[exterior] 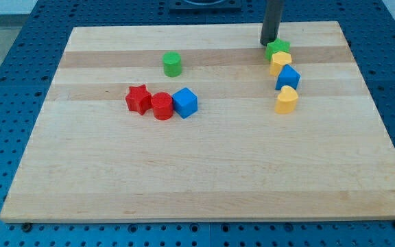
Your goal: Slide the yellow heart closer to the blue triangle
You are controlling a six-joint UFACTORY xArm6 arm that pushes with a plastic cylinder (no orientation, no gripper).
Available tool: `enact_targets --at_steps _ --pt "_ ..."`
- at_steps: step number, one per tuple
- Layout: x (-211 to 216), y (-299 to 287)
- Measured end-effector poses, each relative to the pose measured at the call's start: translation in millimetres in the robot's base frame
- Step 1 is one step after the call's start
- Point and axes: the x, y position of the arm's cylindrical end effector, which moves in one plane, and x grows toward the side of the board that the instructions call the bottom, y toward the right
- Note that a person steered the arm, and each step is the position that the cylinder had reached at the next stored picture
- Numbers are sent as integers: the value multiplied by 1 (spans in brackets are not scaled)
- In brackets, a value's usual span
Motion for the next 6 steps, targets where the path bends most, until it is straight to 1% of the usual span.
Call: enact_targets --at_steps 1,2,3,4,5,6 --pt "-10 -74" --pt "-12 -177" --pt "2 -275" --pt "62 -316" --pt "112 -305" --pt "112 -302"
